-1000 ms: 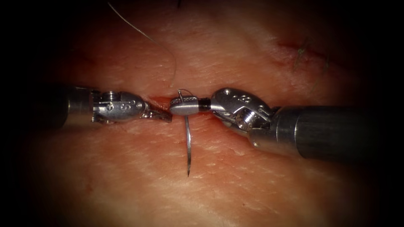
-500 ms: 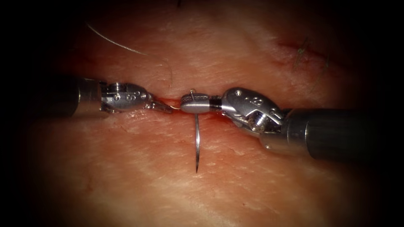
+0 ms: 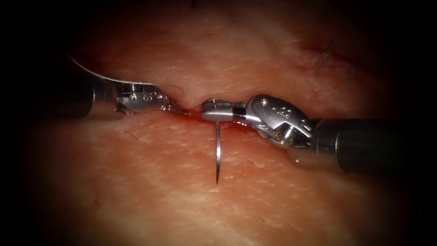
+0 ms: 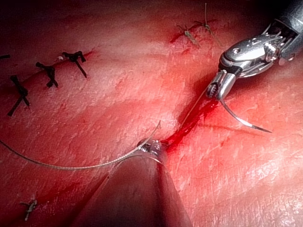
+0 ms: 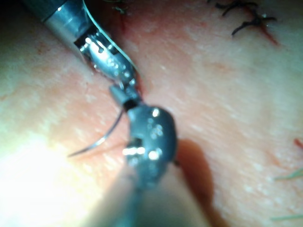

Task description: Wound Closure

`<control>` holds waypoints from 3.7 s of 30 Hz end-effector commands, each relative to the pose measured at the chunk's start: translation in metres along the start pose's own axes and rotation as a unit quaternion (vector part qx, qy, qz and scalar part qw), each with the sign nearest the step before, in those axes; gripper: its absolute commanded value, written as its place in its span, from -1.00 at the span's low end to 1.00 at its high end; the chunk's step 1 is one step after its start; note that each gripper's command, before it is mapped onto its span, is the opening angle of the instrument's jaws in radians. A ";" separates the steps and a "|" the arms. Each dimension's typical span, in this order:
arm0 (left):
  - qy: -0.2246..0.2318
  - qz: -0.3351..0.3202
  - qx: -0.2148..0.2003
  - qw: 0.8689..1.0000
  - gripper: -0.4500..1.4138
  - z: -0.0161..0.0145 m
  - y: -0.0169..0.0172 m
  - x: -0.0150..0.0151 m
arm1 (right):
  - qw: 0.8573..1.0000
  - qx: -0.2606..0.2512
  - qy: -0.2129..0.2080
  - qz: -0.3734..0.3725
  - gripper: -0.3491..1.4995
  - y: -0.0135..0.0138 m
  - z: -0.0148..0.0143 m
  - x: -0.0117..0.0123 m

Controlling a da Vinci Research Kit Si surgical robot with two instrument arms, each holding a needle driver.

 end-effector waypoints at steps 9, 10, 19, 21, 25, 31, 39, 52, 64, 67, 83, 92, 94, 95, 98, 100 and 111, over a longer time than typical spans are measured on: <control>-0.065 -0.009 -0.072 0.995 -1.00 0.0010 -0.0010 -0.0001 | 1.000 0.006 0.002 -0.018 -1.00 0.0002 0.0009 -0.0005; -0.070 -0.014 -0.085 0.994 -1.00 0.0010 -0.0011 0.0000 | 1.000 0.006 0.002 -0.018 -1.00 0.0002 0.0009 -0.0005; -0.121 -0.053 -0.195 0.972 -1.00 0.0022 -0.0015 0.0005 | 1.000 0.008 0.006 -0.023 -1.00 0.0003 0.0009 -0.0003; -0.130 -0.060 -0.213 0.966 -1.00 0.0027 -0.0012 0.0004 | 1.000 0.009 0.008 -0.023 -1.00 0.0004 0.0010 -0.0003; -0.143 -0.068 -0.250 0.955 -1.00 0.0035 -0.0003 -0.0002 | 1.000 0.010 0.010 -0.023 -1.00 0.0006 0.0010 -0.0003; -0.118 -0.071 -0.292 0.946 -1.00 0.0032 0.0005 -0.0001 | 0.999 0.003 0.025 -0.033 -1.00 0.0016 0.0011 -0.0001; -0.103 -0.062 -0.281 0.952 -1.00 0.0013 -0.0006 0.0013 | 0.995 -0.023 0.046 -0.080 -1.00 0.0035 0.0027 0.0002; -0.098 -0.055 -0.270 0.956 -1.00 0.0005 0.0006 0.0011 | 0.976 -0.078 0.034 -0.202 -1.00 0.0058 0.0052 0.0005; -0.098 -0.052 -0.268 0.957 -1.00 0.0000 0.0014 0.0007 | 0.962 -0.094 0.024 -0.255 -1.00 0.0067 0.0058 -0.0007; -0.097 -0.053 -0.269 0.957 -1.00 -0.0001 0.0017 0.0008 | 0.958 -0.097 0.023 -0.268 -1.00 0.0066 0.0063 -0.0010; -0.093 -0.055 -0.262 0.959 -1.00 -0.0007 0.0026 0.0017 | 0.948 -0.095 0.008 -0.302 -1.00 0.0056 0.0074 -0.0028; -0.090 -0.055 -0.256 0.961 -1.00 -0.0010 0.0024 0.0019 | 0.947 -0.095 0.004 -0.307 -1.00 0.0052 0.0076 -0.0038; -0.089 -0.055 -0.254 0.962 -1.00 -0.0013 0.0023 0.0020 | 0.947 -0.095 0.004 -0.306 -1.00 0.0052 0.0076 -0.0037; -0.089 -0.055 -0.254 0.962 -1.00 -0.0013 0.0023 0.0020 | 0.947 -0.095 0.004 -0.306 -1.00 0.0052 0.0076 -0.0037; -0.086 -0.056 -0.249 0.963 -1.00 -0.0017 0.0022 0.0021 | 0.947 -0.095 0.004 -0.306 -1.00 0.0051 0.0077 -0.0037; -0.084 -0.056 -0.247 0.964 -1.00 -0.0020 0.0021 0.0023 | 0.946 -0.098 0.008 -0.309 -1.00 0.0051 0.0077 -0.0037; -0.057 -0.063 -0.199 0.976 -0.98 -0.0076 0.0012 0.0044 | 0.955 -0.103 0.019 -0.278 -1.00 0.0050 0.0078 -0.0037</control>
